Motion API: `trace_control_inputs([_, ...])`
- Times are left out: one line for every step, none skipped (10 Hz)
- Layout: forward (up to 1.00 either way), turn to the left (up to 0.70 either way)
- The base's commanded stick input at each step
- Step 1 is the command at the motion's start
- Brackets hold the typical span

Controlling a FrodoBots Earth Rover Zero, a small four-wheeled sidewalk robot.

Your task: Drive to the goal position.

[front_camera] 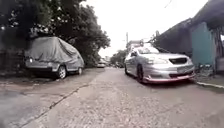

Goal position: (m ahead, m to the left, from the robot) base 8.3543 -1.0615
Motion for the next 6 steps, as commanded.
trace_control_inputs([1.00,0.00])
trace_control_inputs([1.00,0.00])
trace_control_inputs([1.00,0.00])
trace_control_inputs([1.00,0.00])
trace_control_inputs([1.00,0.00])
trace_control_inputs([1.00,0.00])
